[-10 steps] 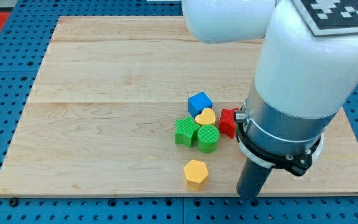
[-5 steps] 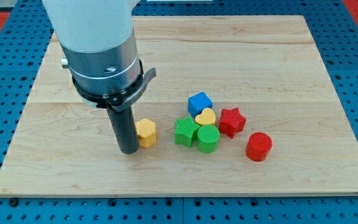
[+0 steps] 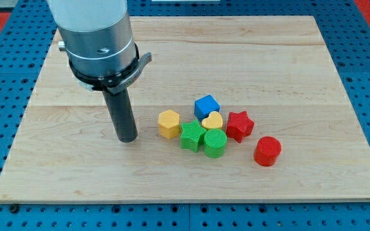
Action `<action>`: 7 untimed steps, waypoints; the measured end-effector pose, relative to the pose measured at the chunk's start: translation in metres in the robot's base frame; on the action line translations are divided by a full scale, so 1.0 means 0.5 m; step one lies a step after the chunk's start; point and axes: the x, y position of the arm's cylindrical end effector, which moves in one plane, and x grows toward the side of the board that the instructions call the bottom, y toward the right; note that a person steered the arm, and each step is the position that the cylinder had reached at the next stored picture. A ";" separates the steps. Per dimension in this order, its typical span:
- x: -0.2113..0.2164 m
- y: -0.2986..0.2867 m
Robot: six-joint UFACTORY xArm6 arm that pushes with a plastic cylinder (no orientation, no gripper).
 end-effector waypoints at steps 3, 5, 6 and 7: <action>-0.094 0.133; -0.151 -0.015; -0.272 -0.016; -0.353 -0.018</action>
